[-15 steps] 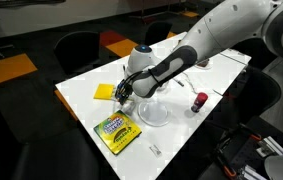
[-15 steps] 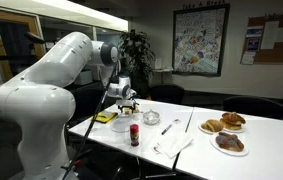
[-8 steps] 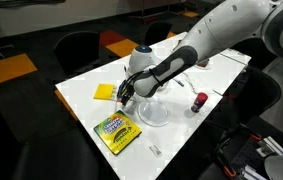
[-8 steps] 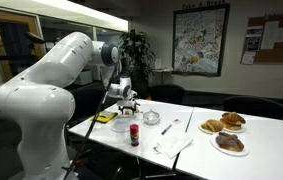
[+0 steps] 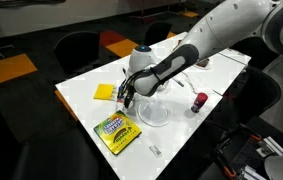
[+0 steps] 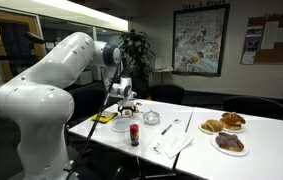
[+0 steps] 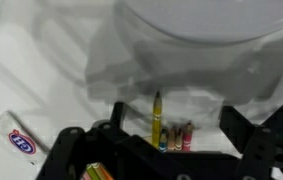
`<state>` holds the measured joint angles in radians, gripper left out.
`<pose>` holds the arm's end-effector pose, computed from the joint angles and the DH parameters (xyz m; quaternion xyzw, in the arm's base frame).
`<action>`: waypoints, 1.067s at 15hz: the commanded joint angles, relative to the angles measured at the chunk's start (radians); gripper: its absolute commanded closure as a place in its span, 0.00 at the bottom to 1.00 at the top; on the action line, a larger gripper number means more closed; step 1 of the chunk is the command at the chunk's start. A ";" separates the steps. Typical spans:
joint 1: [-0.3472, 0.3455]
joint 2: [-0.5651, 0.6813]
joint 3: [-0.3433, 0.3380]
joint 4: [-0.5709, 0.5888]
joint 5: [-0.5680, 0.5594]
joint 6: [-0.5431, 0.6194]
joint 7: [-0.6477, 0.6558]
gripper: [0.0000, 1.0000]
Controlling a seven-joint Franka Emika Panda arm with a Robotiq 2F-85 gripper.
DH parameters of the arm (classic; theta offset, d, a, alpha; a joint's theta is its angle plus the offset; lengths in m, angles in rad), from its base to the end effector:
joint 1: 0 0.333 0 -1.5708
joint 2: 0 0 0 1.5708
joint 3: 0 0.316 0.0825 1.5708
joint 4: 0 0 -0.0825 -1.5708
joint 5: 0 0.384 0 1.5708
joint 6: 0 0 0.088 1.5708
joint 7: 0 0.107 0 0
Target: Pick one coloured pencil from the box and put it on the white plate.
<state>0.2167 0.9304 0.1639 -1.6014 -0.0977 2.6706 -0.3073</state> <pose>0.6490 0.2469 0.1011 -0.9365 -0.3401 -0.0749 0.0404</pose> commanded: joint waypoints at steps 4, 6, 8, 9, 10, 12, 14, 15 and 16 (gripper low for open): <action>-0.034 0.009 0.023 0.025 -0.047 -0.057 -0.057 0.50; -0.036 0.009 0.021 0.031 -0.054 -0.062 -0.055 0.64; -0.037 0.010 0.019 0.037 -0.061 -0.066 -0.052 0.78; -0.036 0.010 0.019 0.039 -0.062 -0.068 -0.049 0.86; -0.036 0.011 0.018 0.041 -0.062 -0.067 -0.047 0.92; -0.033 0.012 0.016 0.044 -0.063 -0.070 -0.044 1.00; -0.031 0.013 0.014 0.047 -0.063 -0.073 -0.041 1.00; -0.030 0.013 0.014 0.048 -0.063 -0.074 -0.039 0.98; -0.028 0.011 0.012 0.049 -0.063 -0.076 -0.035 0.98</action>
<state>0.1910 0.9244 0.1662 -1.5709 -0.1478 2.6275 -0.3410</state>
